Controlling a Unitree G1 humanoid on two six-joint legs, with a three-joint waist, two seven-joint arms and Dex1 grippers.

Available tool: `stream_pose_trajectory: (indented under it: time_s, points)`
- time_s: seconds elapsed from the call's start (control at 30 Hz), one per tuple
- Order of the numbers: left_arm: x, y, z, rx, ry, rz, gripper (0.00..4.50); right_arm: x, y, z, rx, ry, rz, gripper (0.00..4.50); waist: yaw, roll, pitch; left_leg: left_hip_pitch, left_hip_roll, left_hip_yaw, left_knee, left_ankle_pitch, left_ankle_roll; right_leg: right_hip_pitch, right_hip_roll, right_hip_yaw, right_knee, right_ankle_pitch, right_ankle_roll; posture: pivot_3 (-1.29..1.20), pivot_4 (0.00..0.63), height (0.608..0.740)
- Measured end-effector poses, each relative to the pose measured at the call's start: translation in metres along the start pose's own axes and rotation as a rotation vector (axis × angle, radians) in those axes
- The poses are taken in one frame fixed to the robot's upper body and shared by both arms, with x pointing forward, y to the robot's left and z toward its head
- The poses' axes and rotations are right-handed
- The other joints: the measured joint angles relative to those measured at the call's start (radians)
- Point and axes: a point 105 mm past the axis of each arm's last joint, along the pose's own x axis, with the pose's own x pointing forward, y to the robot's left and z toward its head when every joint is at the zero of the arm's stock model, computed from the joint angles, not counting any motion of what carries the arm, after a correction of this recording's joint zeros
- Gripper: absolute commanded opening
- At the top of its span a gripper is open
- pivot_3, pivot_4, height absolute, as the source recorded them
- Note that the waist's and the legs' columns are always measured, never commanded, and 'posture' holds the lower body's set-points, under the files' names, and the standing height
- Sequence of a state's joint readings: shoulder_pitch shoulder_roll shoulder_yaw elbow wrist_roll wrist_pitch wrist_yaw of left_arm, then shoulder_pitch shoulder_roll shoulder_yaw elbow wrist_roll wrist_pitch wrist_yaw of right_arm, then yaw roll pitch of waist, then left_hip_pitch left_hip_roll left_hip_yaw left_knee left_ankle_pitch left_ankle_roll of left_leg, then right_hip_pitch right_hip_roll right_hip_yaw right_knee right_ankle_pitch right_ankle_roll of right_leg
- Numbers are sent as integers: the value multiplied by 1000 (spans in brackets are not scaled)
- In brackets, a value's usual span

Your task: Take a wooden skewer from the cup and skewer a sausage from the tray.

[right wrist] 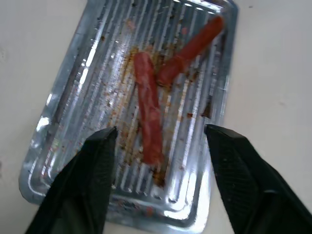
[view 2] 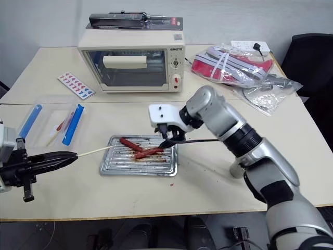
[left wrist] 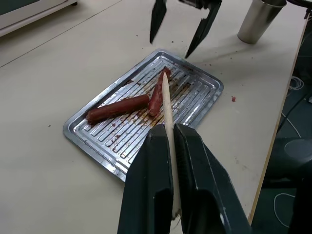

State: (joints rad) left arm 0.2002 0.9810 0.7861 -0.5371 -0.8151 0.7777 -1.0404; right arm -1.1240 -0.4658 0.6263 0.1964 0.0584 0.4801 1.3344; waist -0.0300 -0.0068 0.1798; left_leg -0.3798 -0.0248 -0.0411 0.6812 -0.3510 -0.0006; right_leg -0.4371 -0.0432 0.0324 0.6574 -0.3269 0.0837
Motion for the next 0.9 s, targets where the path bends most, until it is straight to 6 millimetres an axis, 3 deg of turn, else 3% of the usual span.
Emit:
stream_pose_trajectory:
  time_s: [0.27,0.9]
  points:
    - [4,2,4,25,-19,0,0,19,-3,11,-16,-2,-20,2607,-2,0,0,0,0,0,0,0,-1,-1,0,0,1,0,0,0,150,740]
    - [14,2,5,30,-29,-17,0,48,-1,-16,27,75,-15,2607,-8,0,0,0,-1,0,0,1,-1,-2,0,-1,3,0,-1,0,150,740]
